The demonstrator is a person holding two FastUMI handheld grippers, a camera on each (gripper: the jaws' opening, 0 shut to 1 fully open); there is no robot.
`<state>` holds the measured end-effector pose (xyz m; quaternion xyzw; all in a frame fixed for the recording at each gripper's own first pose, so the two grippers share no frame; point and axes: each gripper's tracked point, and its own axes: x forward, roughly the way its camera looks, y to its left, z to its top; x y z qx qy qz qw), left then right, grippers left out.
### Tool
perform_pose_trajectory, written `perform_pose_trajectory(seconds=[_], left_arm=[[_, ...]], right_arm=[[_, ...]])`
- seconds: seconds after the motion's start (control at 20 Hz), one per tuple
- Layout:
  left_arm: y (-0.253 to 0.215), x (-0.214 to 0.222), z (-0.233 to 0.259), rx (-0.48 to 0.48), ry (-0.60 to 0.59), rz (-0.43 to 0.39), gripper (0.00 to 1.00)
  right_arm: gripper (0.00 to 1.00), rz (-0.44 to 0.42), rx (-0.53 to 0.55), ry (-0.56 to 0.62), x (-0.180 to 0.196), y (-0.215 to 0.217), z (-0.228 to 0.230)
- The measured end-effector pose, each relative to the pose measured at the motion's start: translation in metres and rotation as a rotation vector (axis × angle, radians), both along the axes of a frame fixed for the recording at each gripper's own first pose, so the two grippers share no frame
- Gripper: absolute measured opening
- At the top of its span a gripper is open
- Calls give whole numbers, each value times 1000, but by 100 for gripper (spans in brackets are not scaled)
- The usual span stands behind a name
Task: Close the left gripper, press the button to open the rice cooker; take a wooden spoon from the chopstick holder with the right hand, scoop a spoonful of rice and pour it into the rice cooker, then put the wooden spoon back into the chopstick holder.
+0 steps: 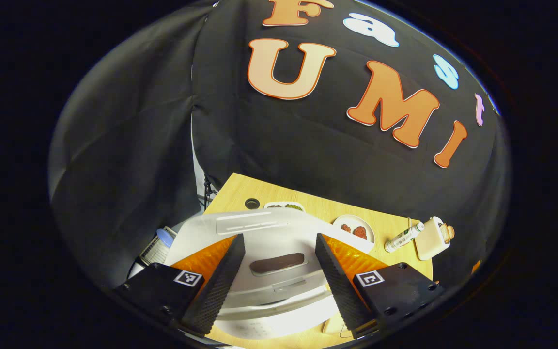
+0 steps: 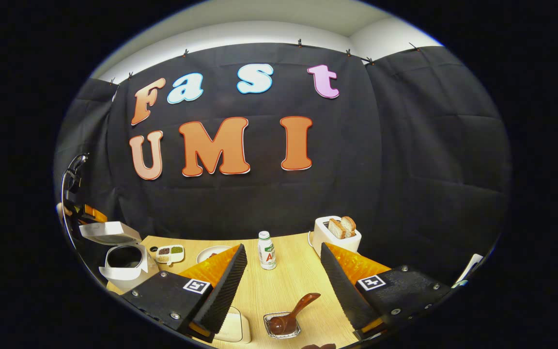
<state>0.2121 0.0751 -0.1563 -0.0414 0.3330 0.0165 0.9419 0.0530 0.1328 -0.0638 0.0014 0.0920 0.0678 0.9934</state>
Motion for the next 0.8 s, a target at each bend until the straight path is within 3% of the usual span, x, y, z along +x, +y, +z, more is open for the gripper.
perform_pose_trajectory(seconds=[0.5,0.75,0.8], left_arm=[[-7,-51,-59,-24,-12,14,99],[-3,-74,-106,48,56,6,99],[6,-78,-103,104,30,-23,100]], right_arm=[[95,53,-23,38,-23,3,-18],[95,48,-14,57,-29,-5,-25],[95,45,-17,61,-29,-8,-27]])
